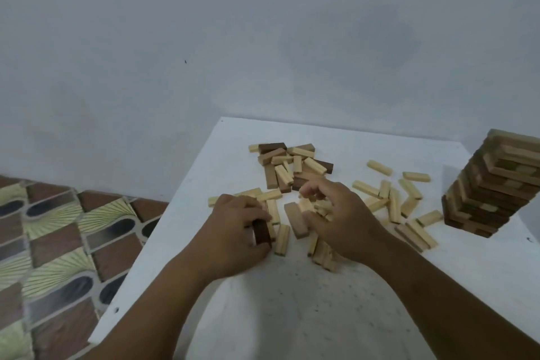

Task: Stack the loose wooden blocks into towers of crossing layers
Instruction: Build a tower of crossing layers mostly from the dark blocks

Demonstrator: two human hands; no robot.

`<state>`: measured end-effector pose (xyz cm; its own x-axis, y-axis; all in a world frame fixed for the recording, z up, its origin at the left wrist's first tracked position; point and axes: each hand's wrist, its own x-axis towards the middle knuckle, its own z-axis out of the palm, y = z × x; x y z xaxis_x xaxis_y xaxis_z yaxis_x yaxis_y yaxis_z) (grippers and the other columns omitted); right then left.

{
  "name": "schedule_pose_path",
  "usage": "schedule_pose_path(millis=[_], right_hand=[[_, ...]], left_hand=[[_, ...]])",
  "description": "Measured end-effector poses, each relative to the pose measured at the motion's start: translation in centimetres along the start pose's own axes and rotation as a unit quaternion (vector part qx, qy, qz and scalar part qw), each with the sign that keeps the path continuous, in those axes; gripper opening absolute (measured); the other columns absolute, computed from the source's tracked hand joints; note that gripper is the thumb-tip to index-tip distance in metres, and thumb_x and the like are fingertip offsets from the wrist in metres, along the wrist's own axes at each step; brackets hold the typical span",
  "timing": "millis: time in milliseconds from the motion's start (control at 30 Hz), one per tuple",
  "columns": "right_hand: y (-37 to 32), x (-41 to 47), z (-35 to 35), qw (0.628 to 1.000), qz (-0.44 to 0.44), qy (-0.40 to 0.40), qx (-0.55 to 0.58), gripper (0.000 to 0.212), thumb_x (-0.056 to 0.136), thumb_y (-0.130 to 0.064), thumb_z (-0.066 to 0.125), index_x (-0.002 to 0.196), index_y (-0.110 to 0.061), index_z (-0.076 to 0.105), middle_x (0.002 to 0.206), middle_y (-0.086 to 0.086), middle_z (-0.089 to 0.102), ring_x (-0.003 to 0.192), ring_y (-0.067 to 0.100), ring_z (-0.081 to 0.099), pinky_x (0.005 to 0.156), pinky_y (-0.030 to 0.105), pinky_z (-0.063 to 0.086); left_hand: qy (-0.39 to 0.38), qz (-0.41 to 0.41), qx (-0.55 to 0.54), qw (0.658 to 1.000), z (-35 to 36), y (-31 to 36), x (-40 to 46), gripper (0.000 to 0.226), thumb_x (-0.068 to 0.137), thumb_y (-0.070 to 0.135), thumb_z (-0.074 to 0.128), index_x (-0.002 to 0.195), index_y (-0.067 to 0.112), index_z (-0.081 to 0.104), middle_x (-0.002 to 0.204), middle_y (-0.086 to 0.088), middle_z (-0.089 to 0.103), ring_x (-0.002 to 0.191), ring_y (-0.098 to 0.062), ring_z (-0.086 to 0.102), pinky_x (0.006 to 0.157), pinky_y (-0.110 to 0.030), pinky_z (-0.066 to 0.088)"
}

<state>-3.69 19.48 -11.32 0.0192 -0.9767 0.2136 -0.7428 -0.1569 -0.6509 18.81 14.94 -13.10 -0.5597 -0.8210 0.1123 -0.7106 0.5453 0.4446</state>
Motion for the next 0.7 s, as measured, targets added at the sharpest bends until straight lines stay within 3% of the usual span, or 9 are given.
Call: schedule_pose_path(millis=[133, 233, 300, 367, 467, 533, 567, 633, 700], right_hand=[[0.1, 0.6, 1.1, 0.998, -0.019, -0.012, -0.053, 0.022, 0.089, -0.034, 0.064, 0.111, -0.036, 0.06, 0.105, -0.024, 0.058, 0.102, 0.001, 0.051, 0.088, 0.032, 0.047], [0.0, 1.3, 1.4, 0.984, -0.062, -0.065, -0.155, 0.02, 0.095, -0.04, 0.051, 0.114, -0.038, 0.059, 0.114, -0.023, 0.058, 0.113, 0.006, 0.047, 0.095, 0.04, 0.039], [0.0, 1.7, 1.1, 0.968, -0.054, -0.144, -0.198, 0.025, 0.097, -0.039, 0.048, 0.121, -0.039, 0.054, 0.125, -0.018, 0.052, 0.122, 0.01, 0.038, 0.099, 0.038, 0.031], [-0.1, 2.3, 0.9, 0.958, -0.027, -0.193, -0.212, 0.027, 0.096, -0.038, 0.05, 0.123, -0.042, 0.052, 0.127, -0.013, 0.048, 0.122, 0.016, 0.035, 0.099, 0.038, 0.028], [-0.2, 3.0, 1.0, 0.959, -0.045, -0.167, -0.222, 0.025, 0.095, -0.034, 0.053, 0.118, -0.041, 0.056, 0.119, -0.011, 0.053, 0.117, 0.016, 0.04, 0.096, 0.038, 0.029], [-0.2, 3.2, 1.0, 0.966, -0.068, -0.151, -0.199, 0.033, 0.086, -0.034, 0.065, 0.117, -0.04, 0.055, 0.117, -0.015, 0.053, 0.115, 0.011, 0.043, 0.096, 0.036, 0.032], [-0.2, 3.2, 0.7, 0.975, -0.057, -0.146, -0.155, 0.044, 0.078, -0.032, 0.074, 0.116, -0.04, 0.052, 0.116, -0.016, 0.051, 0.111, 0.01, 0.046, 0.092, 0.034, 0.039], [-0.3, 3.2, 0.4, 0.992, -0.02, -0.115, -0.04, 0.056, 0.069, -0.016, 0.079, 0.11, -0.037, 0.047, 0.11, -0.012, 0.046, 0.094, 0.011, 0.053, 0.07, 0.032, 0.054], [-0.2, 3.3, 0.5, 0.998, -0.024, -0.063, 0.022, 0.046, 0.074, 0.002, 0.065, 0.1, -0.029, 0.044, 0.093, -0.007, 0.045, 0.074, 0.01, 0.047, 0.055, 0.03, 0.046]], left_hand=[[0.042, 0.104, -0.032, 0.993, 0.1, -1.0, -0.1, 0.028, 0.073, 0.035, 0.081, 0.1, 0.032, 0.075, 0.101, 0.02, 0.067, 0.096, -0.009, 0.049, 0.083, -0.026, 0.042], [0.076, 0.131, -0.053, 0.987, 0.8, -1.6, -0.3, 0.016, 0.084, 0.033, 0.069, 0.098, 0.028, 0.075, 0.089, 0.017, 0.068, 0.09, -0.015, 0.052, 0.074, -0.036, 0.049], [0.108, 0.149, -0.056, 0.981, 1.1, -1.8, -0.3, 0.021, 0.092, 0.031, 0.058, 0.104, 0.024, 0.074, 0.094, 0.013, 0.069, 0.091, -0.016, 0.056, 0.076, -0.032, 0.05], [0.15, 0.13, -0.073, 0.977, 1.4, -1.8, 0.0, 0.026, 0.098, 0.029, 0.05, 0.107, 0.021, 0.073, 0.101, 0.01, 0.071, 0.094, -0.013, 0.059, 0.08, -0.025, 0.048], [0.217, 0.017, -0.181, 0.959, 1.2, -1.2, 0.5, 0.027, 0.102, 0.019, 0.046, 0.1, 0.021, 0.072, 0.098, 0.011, 0.071, 0.094, -0.004, 0.063, 0.082, -0.016, 0.049], [0.24, -0.064, -0.312, 0.917, 0.7, -0.6, 0.9, 0.031, 0.105, 0.013, 0.04, 0.098, 0.017, 0.07, 0.098, 0.007, 0.073, 0.096, -0.005, 0.067, 0.084, -0.02, 0.053], [0.249, -0.102, -0.393, 0.879, 0.4, -0.3, 1.2, 0.034, 0.107, 0.013, 0.035, 0.099, 0.014, 0.067, 0.098, 0.003, 0.074, 0.097, -0.01, 0.069, 0.083, -0.024, 0.055], [0.251, -0.172, -0.555, 0.774, -0.5, 0.0, 1.7, 0.036, 0.109, 0.018, 0.027, 0.101, 0.006, 0.06, 0.094, -0.009, 0.075, 0.094, -0.024, 0.073, 0.077, -0.03, 0.059], [0.246, -0.219, -0.662, 0.674, -1.2, 0.0, 2.1, 0.037, 0.109, 0.024, 0.025, 0.102, 0.005, 0.056, 0.082, -0.014, 0.07, 0.087, -0.031, 0.074, 0.068, -0.035, 0.06]])
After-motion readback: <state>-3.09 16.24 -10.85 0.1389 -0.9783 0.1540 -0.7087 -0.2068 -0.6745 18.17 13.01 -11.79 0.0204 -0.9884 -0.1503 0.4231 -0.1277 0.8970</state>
